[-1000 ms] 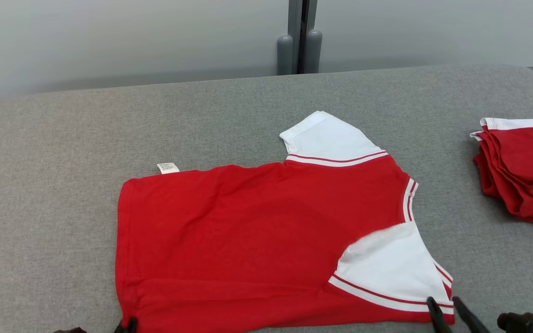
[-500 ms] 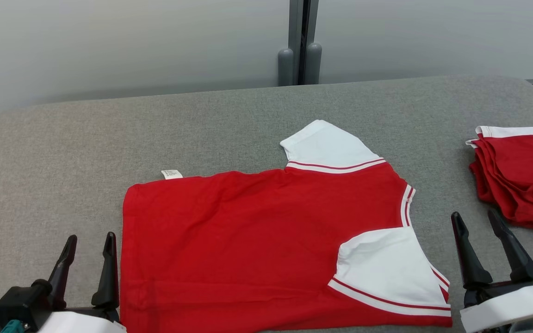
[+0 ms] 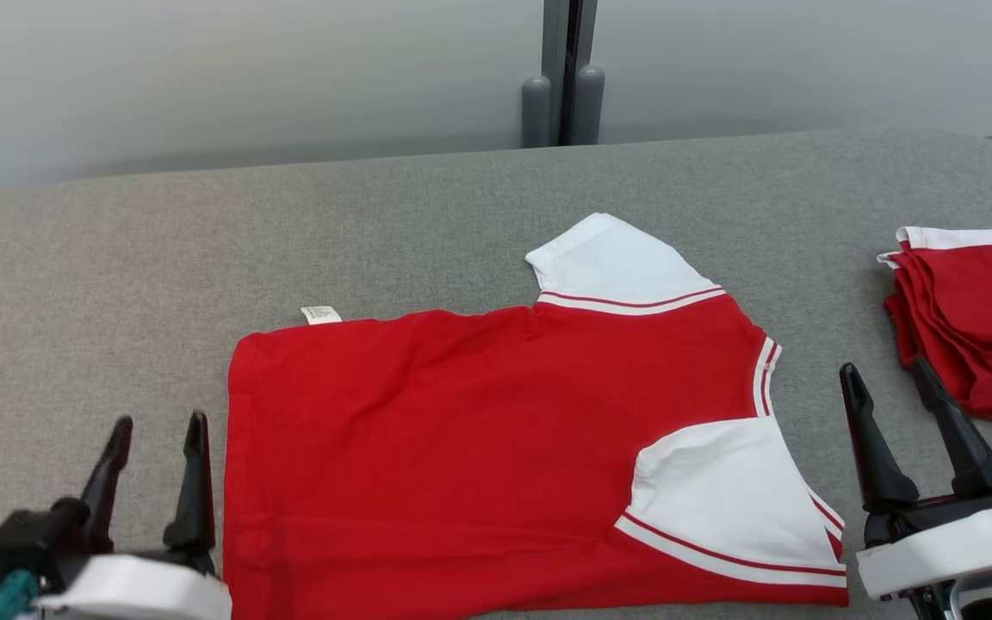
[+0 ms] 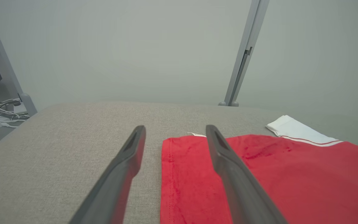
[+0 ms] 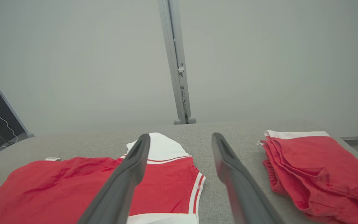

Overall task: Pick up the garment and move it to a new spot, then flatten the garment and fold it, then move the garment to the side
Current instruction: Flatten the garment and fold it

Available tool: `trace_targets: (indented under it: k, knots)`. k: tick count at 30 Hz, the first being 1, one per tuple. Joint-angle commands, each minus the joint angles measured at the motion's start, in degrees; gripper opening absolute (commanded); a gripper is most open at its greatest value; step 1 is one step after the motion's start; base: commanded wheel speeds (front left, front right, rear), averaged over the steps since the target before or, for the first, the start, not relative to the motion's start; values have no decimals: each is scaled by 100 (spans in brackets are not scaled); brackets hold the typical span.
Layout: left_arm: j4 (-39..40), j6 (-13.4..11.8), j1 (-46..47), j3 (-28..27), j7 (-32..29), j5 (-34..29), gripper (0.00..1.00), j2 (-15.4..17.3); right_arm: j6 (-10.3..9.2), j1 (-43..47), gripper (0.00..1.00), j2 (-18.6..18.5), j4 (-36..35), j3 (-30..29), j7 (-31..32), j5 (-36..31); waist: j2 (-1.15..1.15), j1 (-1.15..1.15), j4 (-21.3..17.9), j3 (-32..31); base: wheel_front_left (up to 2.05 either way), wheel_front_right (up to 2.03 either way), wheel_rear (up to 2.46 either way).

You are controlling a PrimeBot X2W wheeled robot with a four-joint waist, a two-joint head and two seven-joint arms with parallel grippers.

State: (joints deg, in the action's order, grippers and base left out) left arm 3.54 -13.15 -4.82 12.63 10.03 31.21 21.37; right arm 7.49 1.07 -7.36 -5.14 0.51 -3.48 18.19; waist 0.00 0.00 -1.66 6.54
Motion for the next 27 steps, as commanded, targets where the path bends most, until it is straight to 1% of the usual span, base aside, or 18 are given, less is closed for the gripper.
trace_targets:
  k: [1,5,9,13,17,21,26,27]
  knots:
    - [39,26,239,-23,-4,-20,100,80,1,-84,100,-8,-48,-16,22,38,0,0,9,55,0,0,0]
    - [-118,114,817,1,-259,-34,100,174,1,-200,100,20,-101,17,19,41,0,0,4,265,0,0,0]
    - [-510,324,1664,74,-713,120,100,242,1,-359,100,15,-110,99,10,36,0,0,-77,572,0,0,0]
    - [-1326,670,2447,145,-1226,410,100,245,1,-545,100,37,-87,176,-48,46,0,0,-163,888,0,0,0]
    - [-2289,1015,2936,227,-1613,698,100,197,1,-707,100,47,9,292,-118,72,0,0,-259,1092,0,0,0]
    - [-3070,1263,3230,276,-1859,881,100,142,1,-803,100,38,138,333,-178,97,0,0,-293,1173,0,0,0]
    - [-3769,1530,3488,334,-2080,1077,100,38,1,-890,100,-5,257,330,-236,129,0,0,-270,1195,0,0,0]
    - [-3875,1576,3538,362,-2090,1081,88,28,1,-894,100,-14,288,318,-230,138,0,0,-260,1197,0,0,0]
